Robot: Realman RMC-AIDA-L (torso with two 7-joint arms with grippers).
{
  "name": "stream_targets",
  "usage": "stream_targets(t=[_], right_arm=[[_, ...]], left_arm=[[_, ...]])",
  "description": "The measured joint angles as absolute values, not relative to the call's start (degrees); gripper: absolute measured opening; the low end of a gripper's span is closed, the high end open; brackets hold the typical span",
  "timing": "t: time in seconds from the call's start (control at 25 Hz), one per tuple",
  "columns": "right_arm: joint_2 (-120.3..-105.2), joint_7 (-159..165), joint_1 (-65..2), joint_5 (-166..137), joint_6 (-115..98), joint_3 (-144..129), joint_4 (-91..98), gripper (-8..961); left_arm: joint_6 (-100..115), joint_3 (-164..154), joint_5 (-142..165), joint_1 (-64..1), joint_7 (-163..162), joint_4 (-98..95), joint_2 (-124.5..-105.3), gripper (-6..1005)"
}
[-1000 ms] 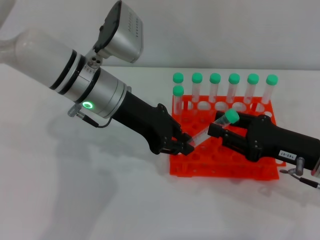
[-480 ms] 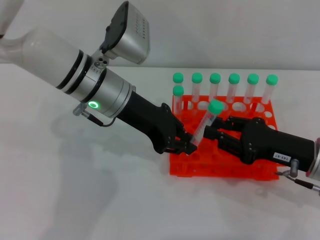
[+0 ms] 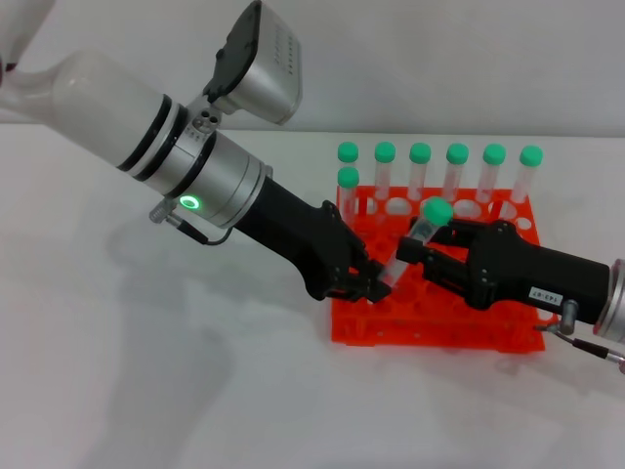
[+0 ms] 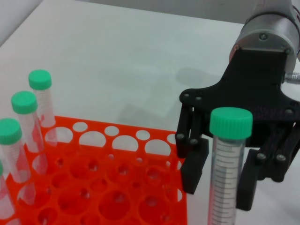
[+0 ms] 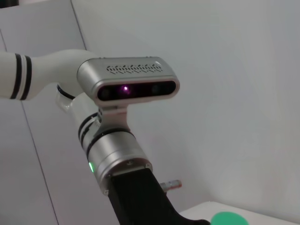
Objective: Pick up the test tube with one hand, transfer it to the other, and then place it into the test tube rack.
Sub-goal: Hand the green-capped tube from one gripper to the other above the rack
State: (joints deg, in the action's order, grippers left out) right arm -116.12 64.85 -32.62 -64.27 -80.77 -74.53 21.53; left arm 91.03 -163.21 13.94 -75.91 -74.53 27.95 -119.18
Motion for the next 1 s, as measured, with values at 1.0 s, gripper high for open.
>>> stream_targets(t=[1.0], right_arm=[[-116.12, 63.4, -32.8, -62.7, -80.1, -75.8, 21.5, 207]], left_arm=[[88.0, -163.2, 14.4, -76.5, -74.8, 27.1, -119.11, 191]])
